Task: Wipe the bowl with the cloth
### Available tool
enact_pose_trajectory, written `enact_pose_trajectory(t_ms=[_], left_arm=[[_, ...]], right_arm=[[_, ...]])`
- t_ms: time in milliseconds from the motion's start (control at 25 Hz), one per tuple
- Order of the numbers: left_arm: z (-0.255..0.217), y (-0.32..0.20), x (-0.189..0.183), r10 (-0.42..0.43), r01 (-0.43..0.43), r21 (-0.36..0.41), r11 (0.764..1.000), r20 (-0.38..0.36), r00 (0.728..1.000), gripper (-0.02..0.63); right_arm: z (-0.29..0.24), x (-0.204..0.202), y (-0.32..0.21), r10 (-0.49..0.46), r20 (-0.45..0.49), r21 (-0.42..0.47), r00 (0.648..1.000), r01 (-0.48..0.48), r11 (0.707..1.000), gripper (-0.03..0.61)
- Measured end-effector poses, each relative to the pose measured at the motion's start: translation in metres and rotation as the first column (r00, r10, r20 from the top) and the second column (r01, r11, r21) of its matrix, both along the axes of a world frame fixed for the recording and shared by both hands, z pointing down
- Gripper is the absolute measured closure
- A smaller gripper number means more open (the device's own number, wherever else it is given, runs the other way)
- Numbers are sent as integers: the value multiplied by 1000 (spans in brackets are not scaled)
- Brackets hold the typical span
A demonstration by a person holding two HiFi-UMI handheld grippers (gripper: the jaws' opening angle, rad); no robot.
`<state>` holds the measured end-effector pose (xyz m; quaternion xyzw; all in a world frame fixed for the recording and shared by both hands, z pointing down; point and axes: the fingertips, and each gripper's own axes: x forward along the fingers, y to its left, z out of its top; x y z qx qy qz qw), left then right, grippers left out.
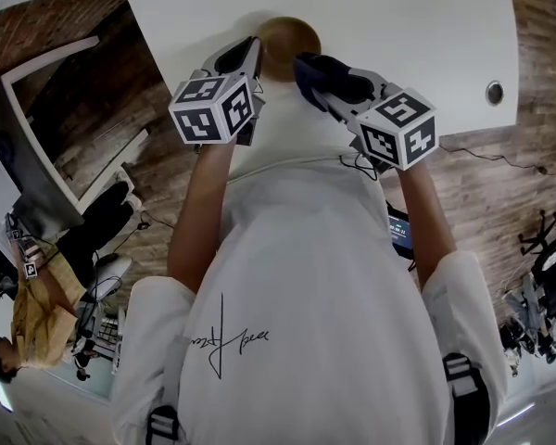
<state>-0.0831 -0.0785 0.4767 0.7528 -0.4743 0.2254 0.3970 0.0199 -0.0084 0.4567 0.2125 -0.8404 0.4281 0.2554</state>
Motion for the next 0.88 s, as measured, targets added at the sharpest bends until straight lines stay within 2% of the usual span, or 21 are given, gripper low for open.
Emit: enact_pose_trajectory(t_ms=[880], left_arm=[[-2, 2, -1, 11, -11, -7, 1000, 0, 1000, 606]], right_arm=[[-3, 14, -12, -6, -31, 38, 1000, 7, 999, 478]])
